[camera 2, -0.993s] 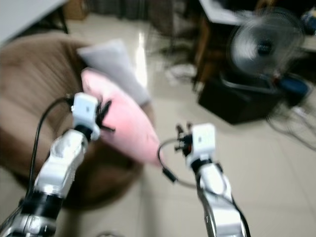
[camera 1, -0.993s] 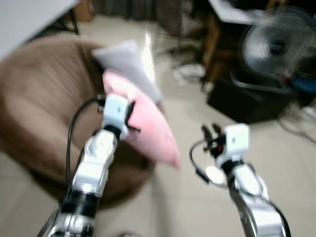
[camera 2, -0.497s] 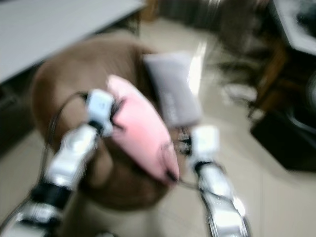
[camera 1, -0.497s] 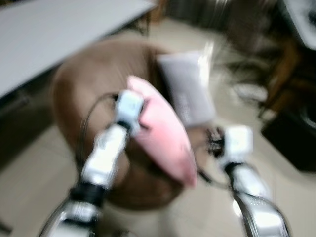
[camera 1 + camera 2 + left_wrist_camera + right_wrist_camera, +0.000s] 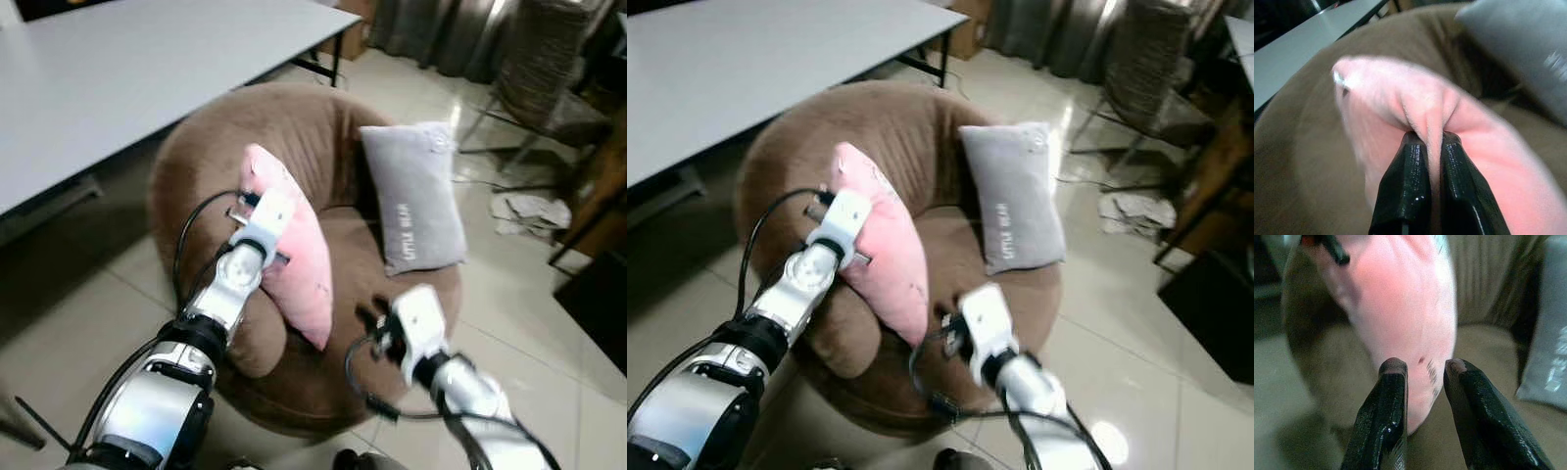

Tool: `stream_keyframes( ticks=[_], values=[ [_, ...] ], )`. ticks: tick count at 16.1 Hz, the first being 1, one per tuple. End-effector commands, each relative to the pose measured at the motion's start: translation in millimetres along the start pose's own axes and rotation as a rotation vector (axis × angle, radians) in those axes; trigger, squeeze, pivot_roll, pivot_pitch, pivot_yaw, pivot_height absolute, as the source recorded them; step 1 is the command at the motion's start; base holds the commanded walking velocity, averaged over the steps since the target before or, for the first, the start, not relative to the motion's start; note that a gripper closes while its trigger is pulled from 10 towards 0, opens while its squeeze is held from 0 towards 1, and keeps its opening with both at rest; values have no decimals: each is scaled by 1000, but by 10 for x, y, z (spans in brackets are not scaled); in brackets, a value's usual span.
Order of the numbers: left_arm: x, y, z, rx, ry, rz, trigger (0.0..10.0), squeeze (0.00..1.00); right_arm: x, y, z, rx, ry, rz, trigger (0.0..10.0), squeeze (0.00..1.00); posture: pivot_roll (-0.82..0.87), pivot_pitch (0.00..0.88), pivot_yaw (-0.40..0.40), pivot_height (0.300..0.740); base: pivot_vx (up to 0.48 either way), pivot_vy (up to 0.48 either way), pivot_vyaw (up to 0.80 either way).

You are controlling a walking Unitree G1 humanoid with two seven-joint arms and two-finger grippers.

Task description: Move the pillow to the sofa from floor

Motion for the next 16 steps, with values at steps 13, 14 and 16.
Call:
stream_keyframes(
  ticks=[13,14,16],
  values=[
    [807,72,478,-325,155,234,10000,1000,-95,-10,78,-41,6,-13,10000,0,27,63,-81,740,0,0,0],
    [855,127,538,-406,266,209,10000,1000,-114,-13,103,-53,2,-34,10000,0,25,61,-78,740,0,0,0],
    [962,253,496,-458,416,180,10000,0,-156,4,160,-87,-16,-95,10000,0,15,55,-67,740,0,0,0]
  ],
)
Point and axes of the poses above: a point about 5 cm out from each wrist's last joint towards the gripper, its own y axis pointing back from the gripper into the wrist, its own z axis along the axis of the wrist's last joint, x = y × z, the point moved 2 cm from there along -y, pointing out of the wrist towards the gripper, and after that the axes turned 11 degrees about y, right-handed, at the moved point
